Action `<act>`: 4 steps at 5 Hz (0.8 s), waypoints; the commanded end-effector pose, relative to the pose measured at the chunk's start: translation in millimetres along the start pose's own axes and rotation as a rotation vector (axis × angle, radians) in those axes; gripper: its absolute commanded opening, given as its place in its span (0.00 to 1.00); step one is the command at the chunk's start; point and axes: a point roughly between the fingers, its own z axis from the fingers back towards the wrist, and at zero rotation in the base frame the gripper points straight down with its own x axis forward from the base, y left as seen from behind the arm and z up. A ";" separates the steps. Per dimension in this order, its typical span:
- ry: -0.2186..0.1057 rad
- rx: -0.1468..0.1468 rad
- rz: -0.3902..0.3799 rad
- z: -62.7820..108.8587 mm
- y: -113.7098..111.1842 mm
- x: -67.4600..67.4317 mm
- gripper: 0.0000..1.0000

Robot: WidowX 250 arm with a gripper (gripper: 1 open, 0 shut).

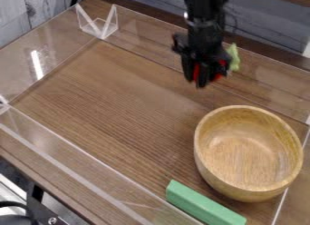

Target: Move the red object to the left side of the table

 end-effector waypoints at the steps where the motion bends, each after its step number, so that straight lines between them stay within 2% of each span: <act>1: -0.089 0.047 0.090 40.7 34.9 -7.0 0.00; 2: -0.083 0.033 0.095 33.8 12.0 -2.5 0.00; 3: -0.076 0.019 0.058 28.7 -5.2 5.2 0.00; 4: -0.077 0.009 0.036 27.6 -12.9 13.1 0.00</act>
